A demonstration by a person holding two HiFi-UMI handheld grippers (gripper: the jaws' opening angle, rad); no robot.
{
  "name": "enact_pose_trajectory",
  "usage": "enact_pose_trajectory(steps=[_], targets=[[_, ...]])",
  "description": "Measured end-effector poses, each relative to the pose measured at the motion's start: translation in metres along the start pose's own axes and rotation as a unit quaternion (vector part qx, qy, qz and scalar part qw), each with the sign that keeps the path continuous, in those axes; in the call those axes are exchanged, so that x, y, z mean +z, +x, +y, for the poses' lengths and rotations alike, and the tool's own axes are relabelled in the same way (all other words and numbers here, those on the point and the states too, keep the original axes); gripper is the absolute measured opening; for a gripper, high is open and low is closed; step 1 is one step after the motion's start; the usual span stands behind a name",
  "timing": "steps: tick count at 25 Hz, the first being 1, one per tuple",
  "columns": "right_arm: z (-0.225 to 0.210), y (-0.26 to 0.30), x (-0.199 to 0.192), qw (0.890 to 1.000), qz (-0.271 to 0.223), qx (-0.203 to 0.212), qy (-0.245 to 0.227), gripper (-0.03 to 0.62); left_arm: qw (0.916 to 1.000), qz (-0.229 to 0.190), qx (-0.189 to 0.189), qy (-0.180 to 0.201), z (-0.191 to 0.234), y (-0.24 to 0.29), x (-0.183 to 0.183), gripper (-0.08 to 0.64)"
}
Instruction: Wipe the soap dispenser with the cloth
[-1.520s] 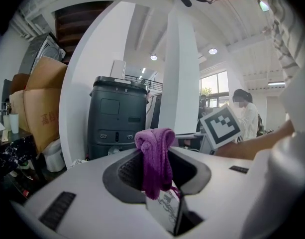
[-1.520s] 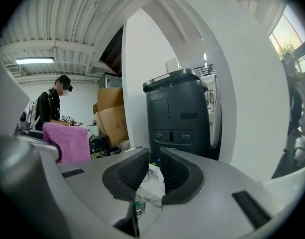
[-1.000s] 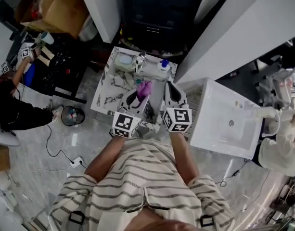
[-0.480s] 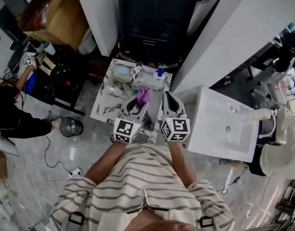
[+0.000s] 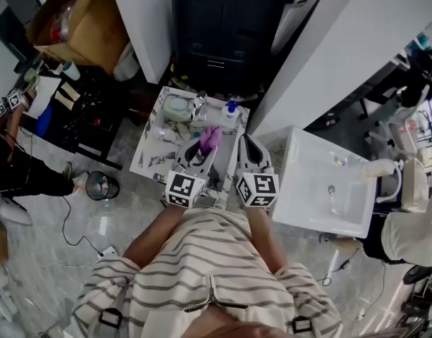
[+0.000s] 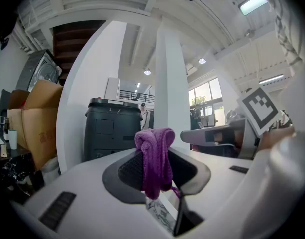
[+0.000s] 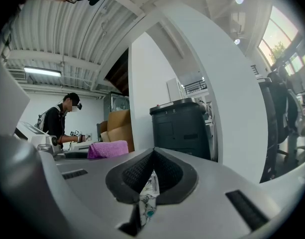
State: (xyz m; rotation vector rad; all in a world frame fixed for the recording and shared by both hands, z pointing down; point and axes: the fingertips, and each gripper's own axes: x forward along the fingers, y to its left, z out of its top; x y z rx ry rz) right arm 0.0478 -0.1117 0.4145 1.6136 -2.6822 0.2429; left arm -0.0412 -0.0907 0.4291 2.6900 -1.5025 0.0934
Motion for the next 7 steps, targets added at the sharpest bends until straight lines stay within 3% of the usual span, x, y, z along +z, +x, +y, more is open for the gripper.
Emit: enact_pose_trajectory(steps=[7], targets=[[-0.0007,0.0007,0.0008,1.000,-0.007,0.008,0.000,0.000,1.0000,-0.002,0.005,0.002,-0.0010,0.0035,-0.0005,0.120]])
